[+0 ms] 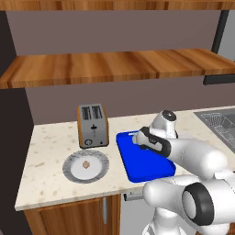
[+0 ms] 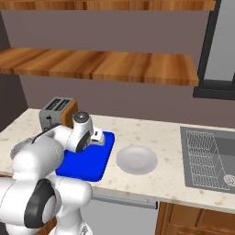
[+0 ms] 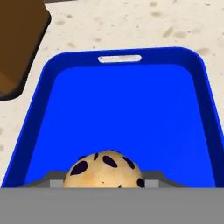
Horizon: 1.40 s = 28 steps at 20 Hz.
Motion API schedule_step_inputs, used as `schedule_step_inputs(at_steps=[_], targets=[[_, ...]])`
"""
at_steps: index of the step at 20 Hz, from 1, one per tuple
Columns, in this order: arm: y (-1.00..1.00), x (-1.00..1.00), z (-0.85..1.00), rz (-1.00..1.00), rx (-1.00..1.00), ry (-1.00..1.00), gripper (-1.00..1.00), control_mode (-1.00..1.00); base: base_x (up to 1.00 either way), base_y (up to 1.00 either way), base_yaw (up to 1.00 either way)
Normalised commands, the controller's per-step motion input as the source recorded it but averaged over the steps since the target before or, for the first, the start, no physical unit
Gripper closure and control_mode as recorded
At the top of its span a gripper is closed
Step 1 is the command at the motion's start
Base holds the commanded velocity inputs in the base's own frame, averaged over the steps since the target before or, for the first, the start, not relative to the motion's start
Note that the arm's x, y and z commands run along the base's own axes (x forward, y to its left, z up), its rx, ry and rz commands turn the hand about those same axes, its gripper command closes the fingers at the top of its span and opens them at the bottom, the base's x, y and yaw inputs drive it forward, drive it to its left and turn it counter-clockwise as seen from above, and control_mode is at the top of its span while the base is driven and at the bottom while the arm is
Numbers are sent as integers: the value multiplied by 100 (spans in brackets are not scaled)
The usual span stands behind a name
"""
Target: Move the dessert items from the plates to the tray.
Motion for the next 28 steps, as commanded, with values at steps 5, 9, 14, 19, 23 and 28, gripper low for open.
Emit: schedule_step_inputs(at_steps=[5, 9, 14, 19, 23, 28], targets=[[0, 18, -29, 0, 0, 0, 100, -100, 0, 0, 0], [0, 22, -27, 0, 0, 0, 100, -100, 0, 0, 0], [0, 21, -24, 0, 0, 0, 100, -100, 0, 0, 0], [0, 22, -23, 0, 0, 0, 100, -100, 0, 0, 0], [1, 23, -21, 0, 0, 0, 100, -100, 0, 0, 0], [1, 21, -23, 0, 0, 0, 100, -100, 0, 0, 0]])
